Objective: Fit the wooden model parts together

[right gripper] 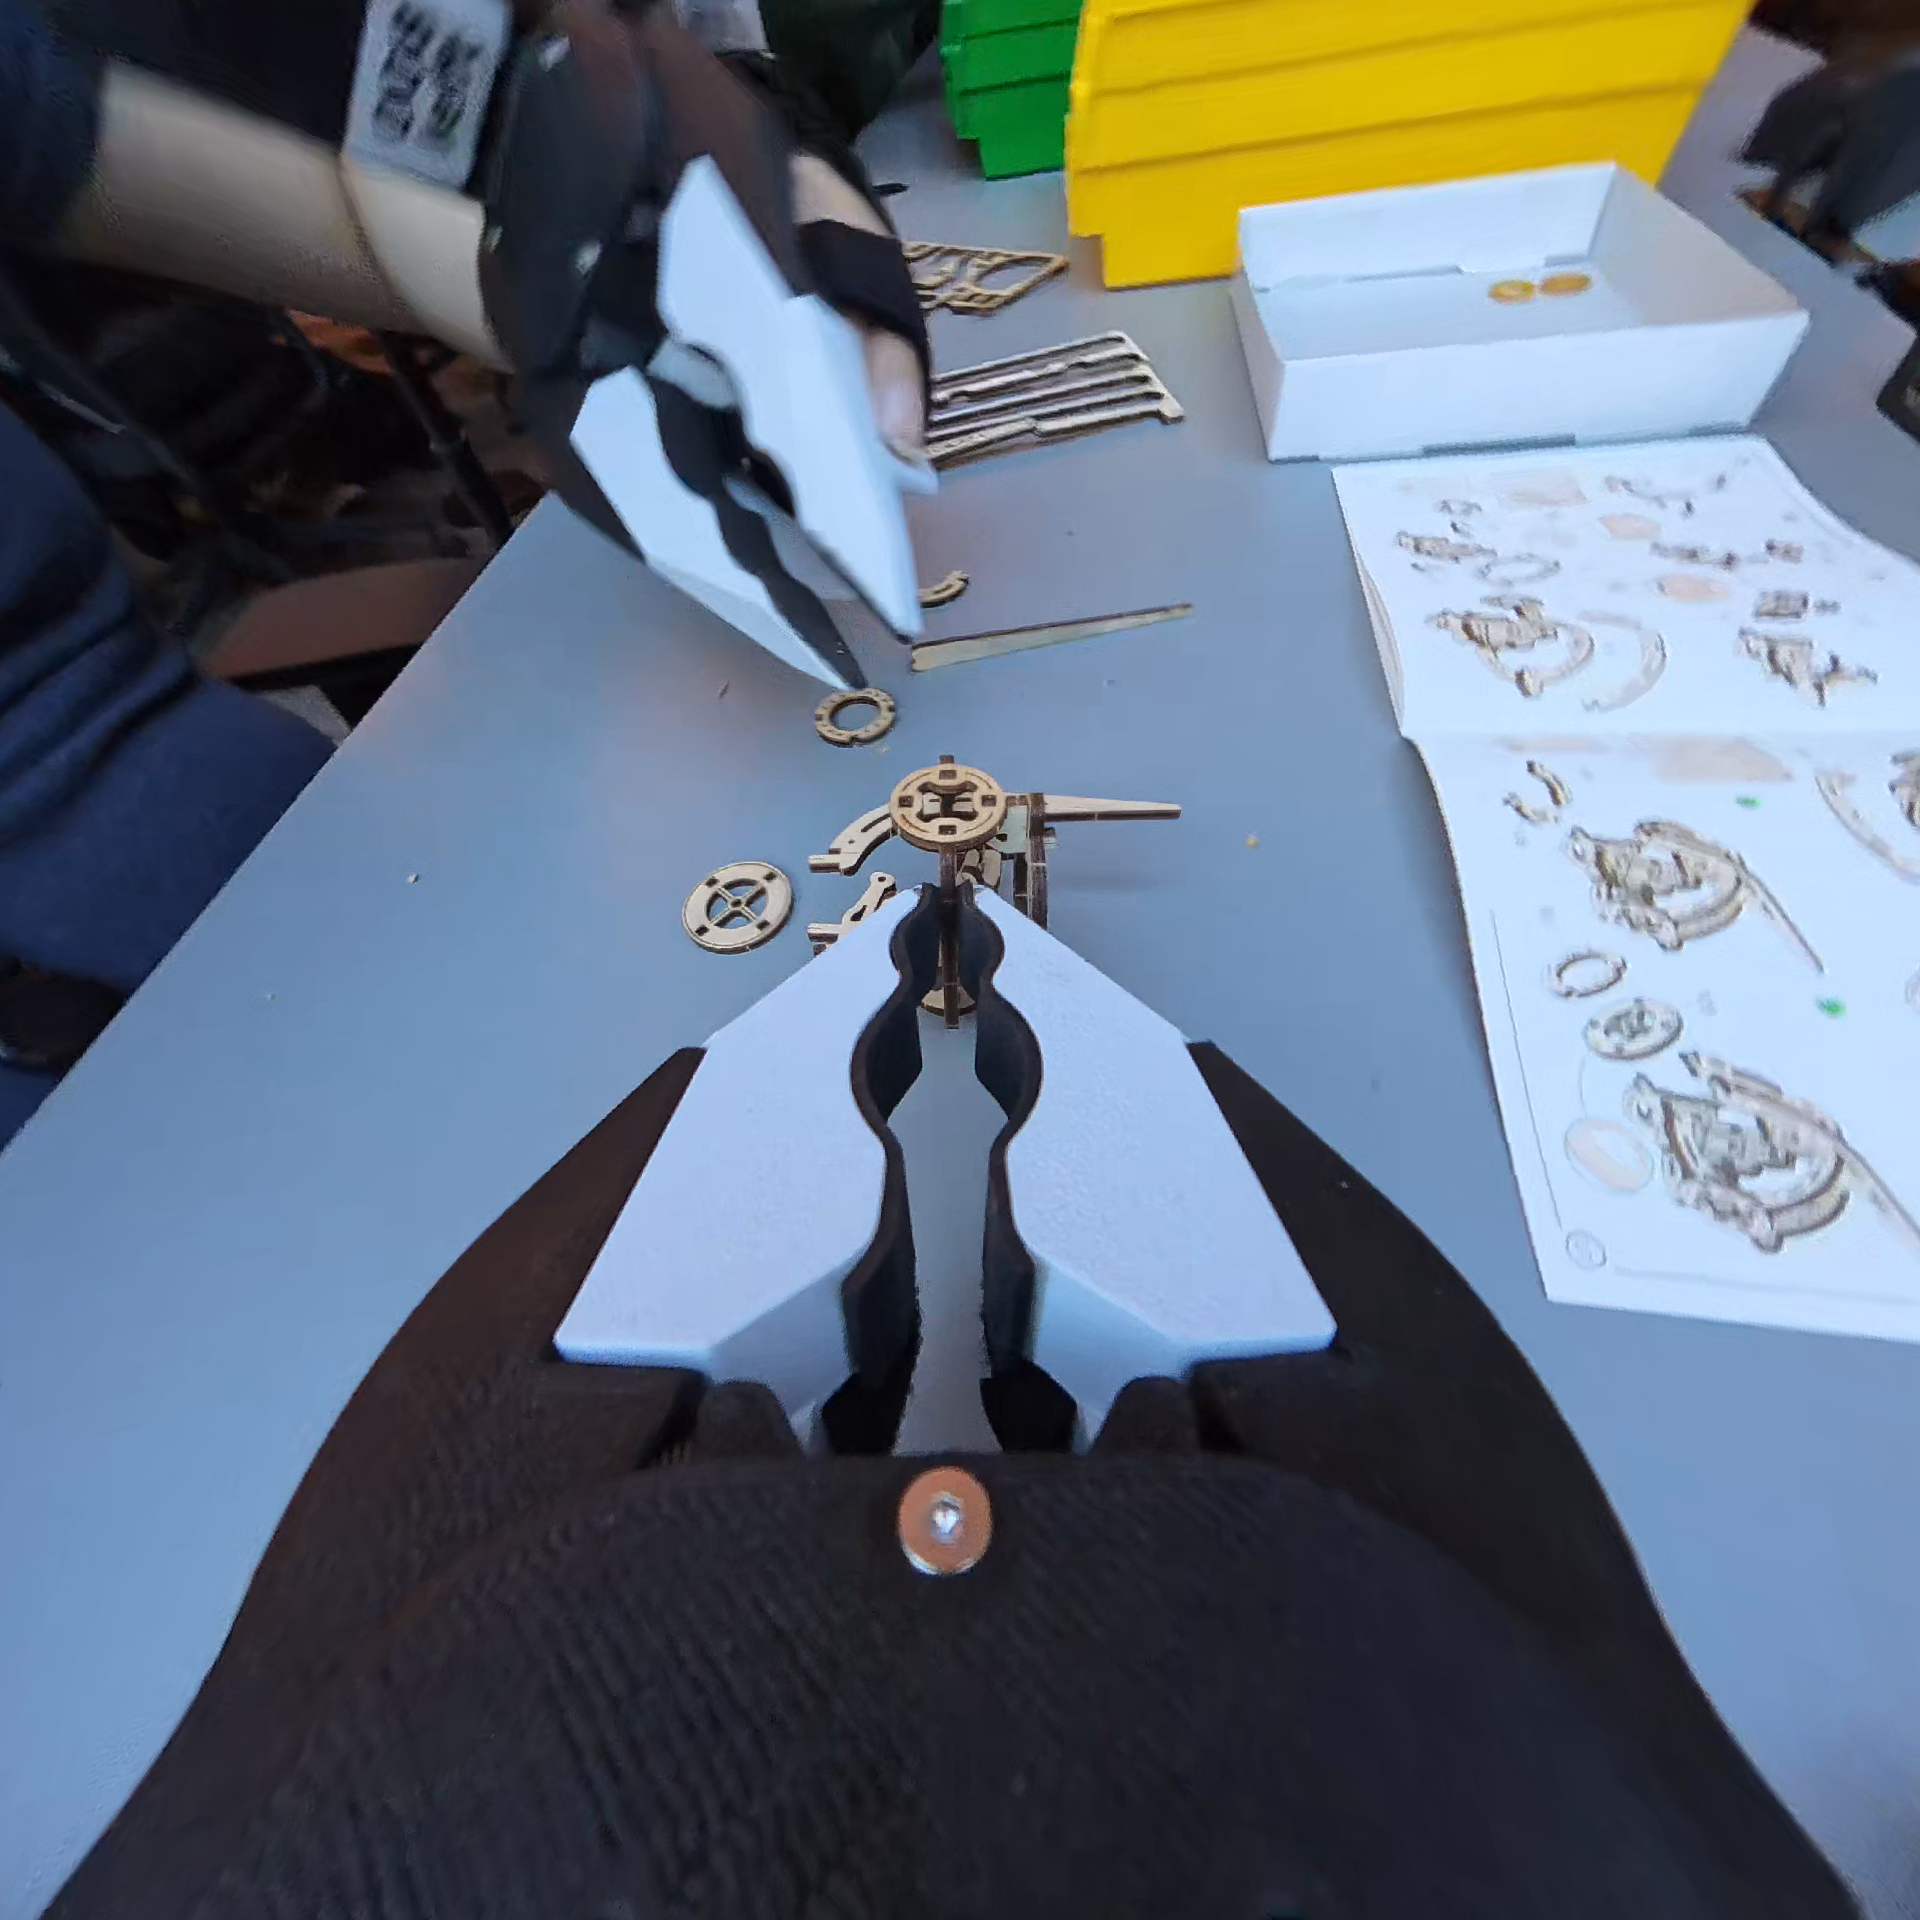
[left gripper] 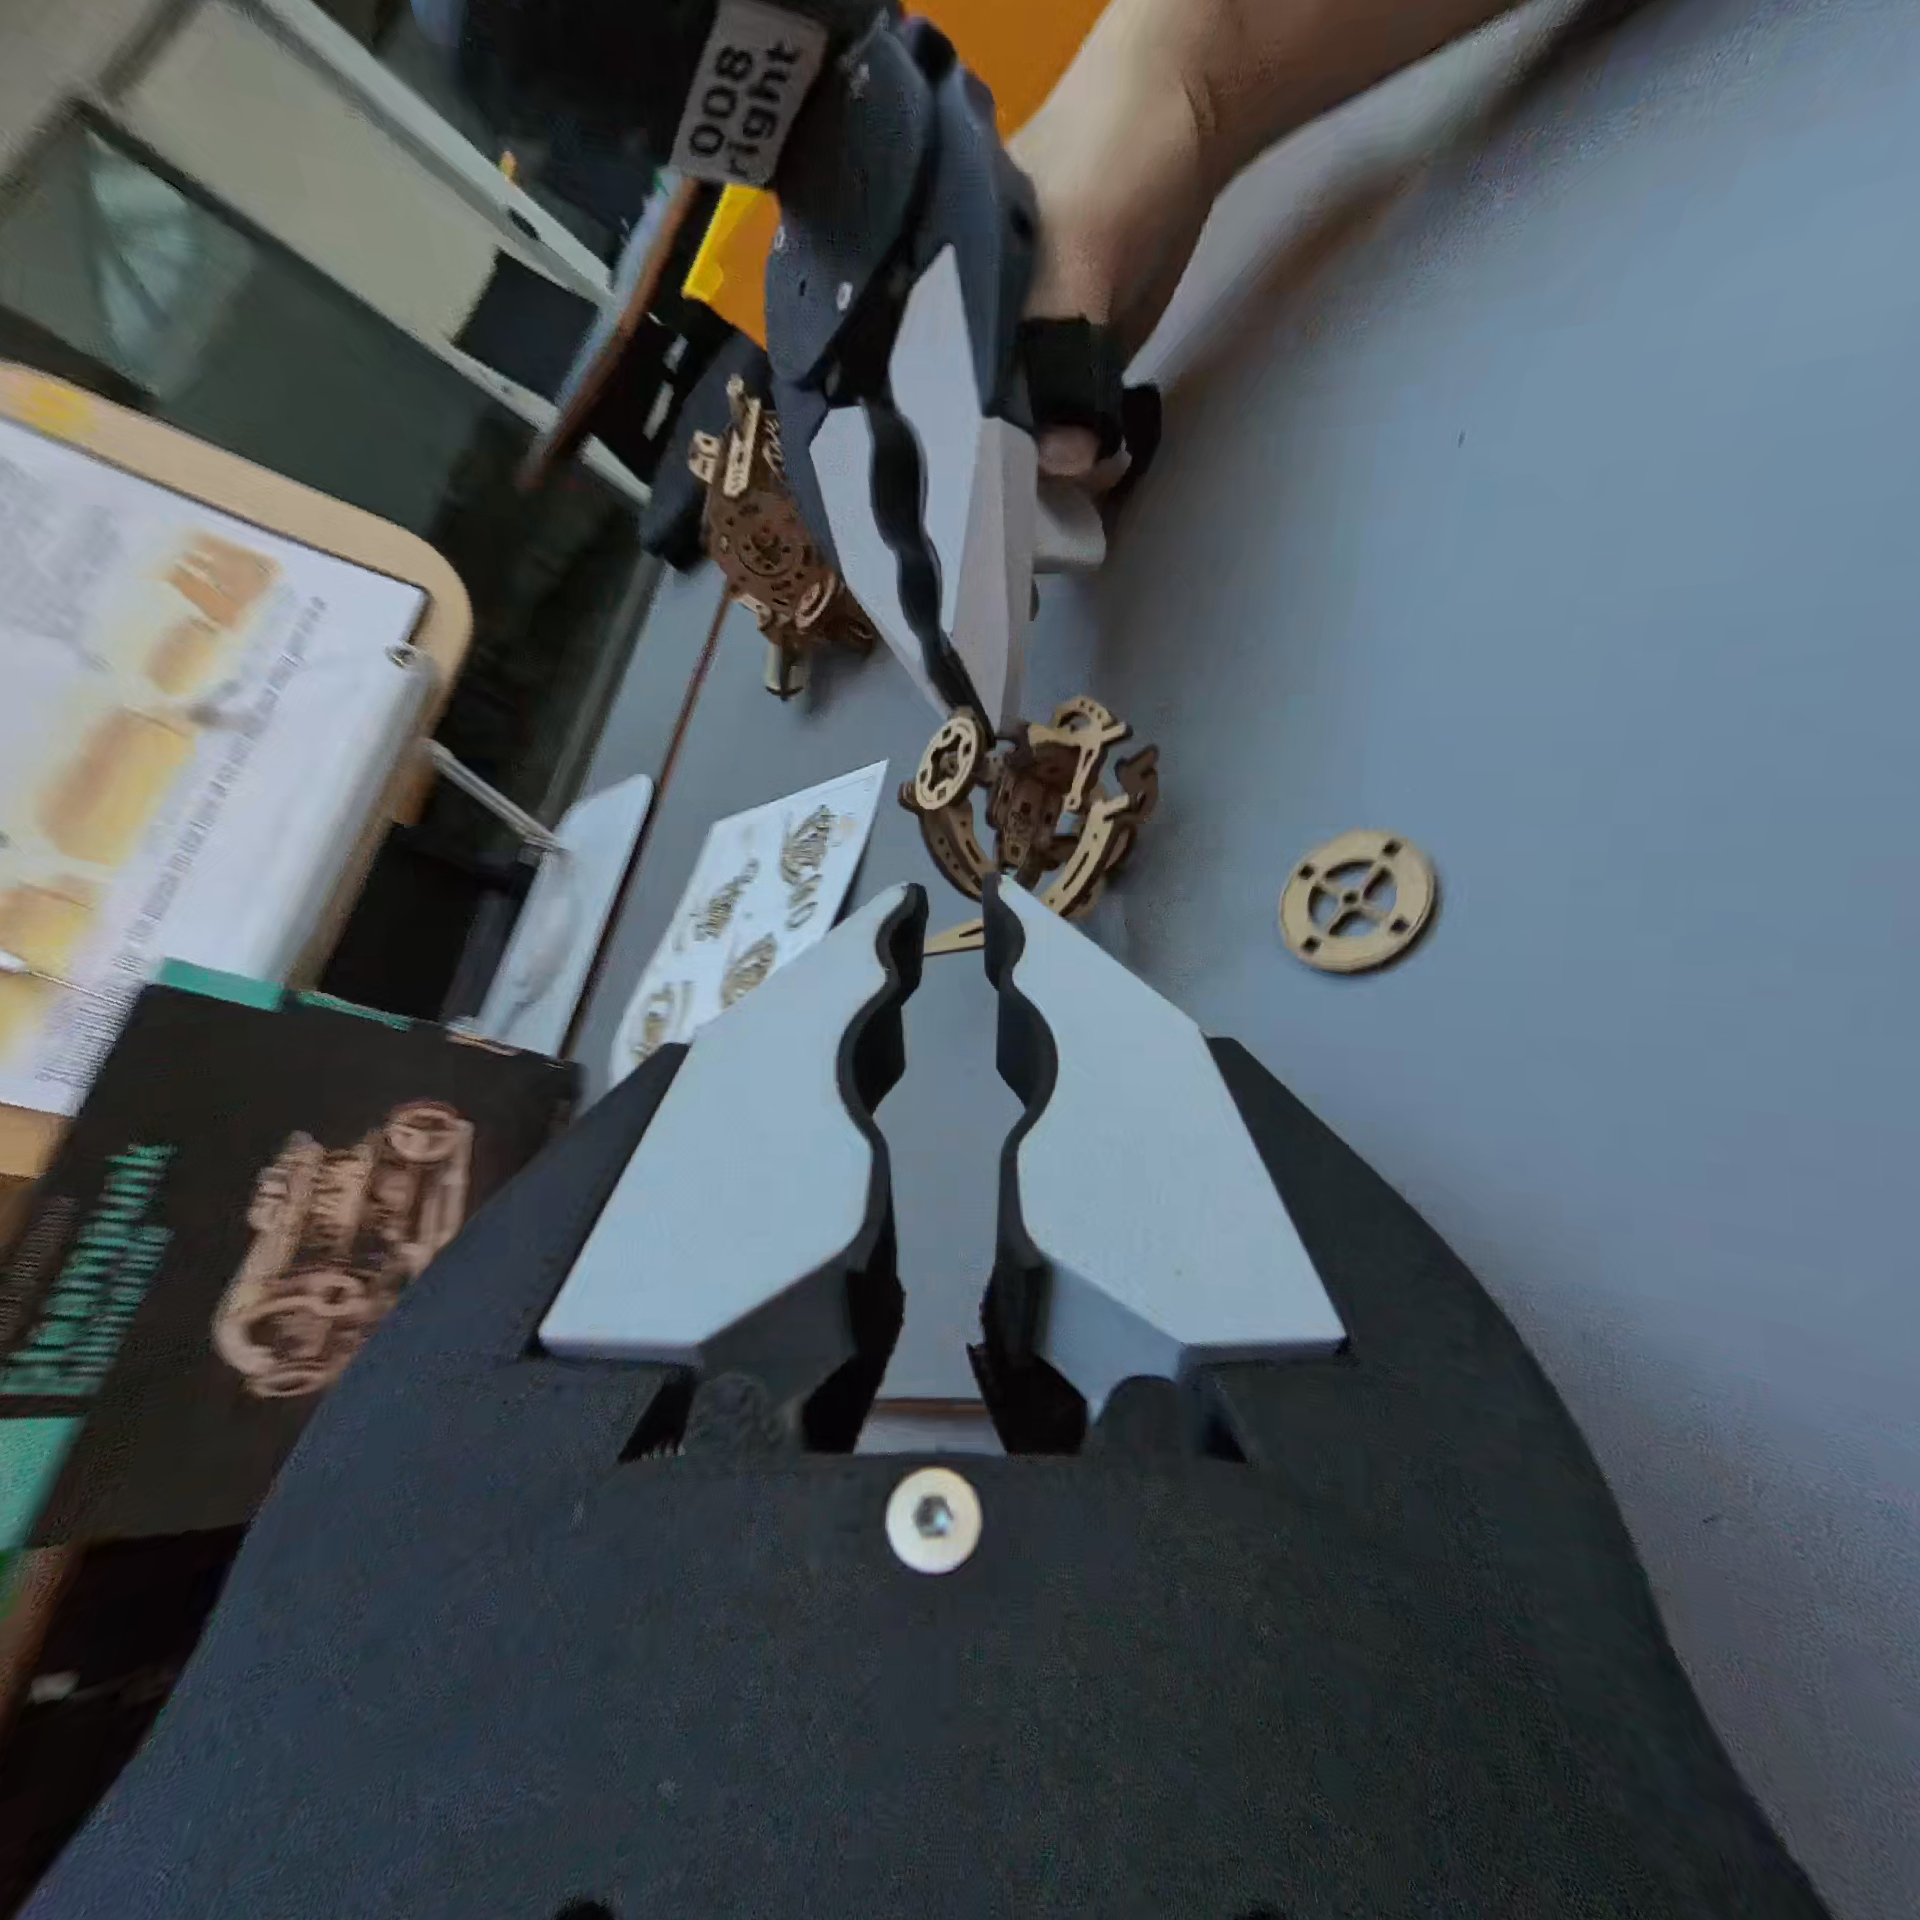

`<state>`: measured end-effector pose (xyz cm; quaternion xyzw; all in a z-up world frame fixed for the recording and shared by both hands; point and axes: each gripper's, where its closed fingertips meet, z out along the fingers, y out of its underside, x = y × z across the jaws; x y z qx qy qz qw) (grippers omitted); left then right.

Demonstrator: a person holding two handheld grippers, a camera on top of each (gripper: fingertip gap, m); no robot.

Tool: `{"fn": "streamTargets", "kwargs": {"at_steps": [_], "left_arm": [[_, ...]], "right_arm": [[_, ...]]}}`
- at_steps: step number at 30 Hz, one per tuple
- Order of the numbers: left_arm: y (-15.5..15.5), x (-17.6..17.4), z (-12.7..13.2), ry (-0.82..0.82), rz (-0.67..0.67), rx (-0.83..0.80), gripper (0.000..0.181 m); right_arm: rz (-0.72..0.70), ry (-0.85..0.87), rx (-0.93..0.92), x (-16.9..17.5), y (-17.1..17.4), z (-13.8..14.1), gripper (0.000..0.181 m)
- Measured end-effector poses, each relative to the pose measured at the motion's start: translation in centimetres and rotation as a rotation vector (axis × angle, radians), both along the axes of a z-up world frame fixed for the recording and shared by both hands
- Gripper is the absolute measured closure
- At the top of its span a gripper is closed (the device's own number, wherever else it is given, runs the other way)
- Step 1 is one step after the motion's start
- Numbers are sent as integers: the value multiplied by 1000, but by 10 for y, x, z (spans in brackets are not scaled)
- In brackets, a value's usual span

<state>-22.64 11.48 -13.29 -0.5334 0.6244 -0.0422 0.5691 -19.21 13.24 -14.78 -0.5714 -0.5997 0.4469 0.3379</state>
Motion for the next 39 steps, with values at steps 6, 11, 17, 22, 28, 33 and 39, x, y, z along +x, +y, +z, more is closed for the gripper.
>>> {"fn": "streamTargets", "kwargs": {"at_steps": [6,11,17,22,28,33,39], "left_arm": [[19,17,15,-183,74,-346,168],[25,24,-7,-161,102,-483,164],[25,23,3,-252,93,-562,159],[24,21,6,-290,137,-595,160],[21,21,6,-310,118,-532,157],[11,25,21,-139,-233,-510,128],[13,36,9,240,-442,-500,117]], "right_arm": [[54,0,79,-1,2,-1,181],[52,-10,72,0,3,-2,181],[17,-17,81,1,9,-3,169],[-78,-47,92,11,19,-1,148],[-415,-132,102,42,21,2,129],[-668,-198,0,44,-11,-14,158],[-893,-236,-14,29,-7,-31,156]]}}
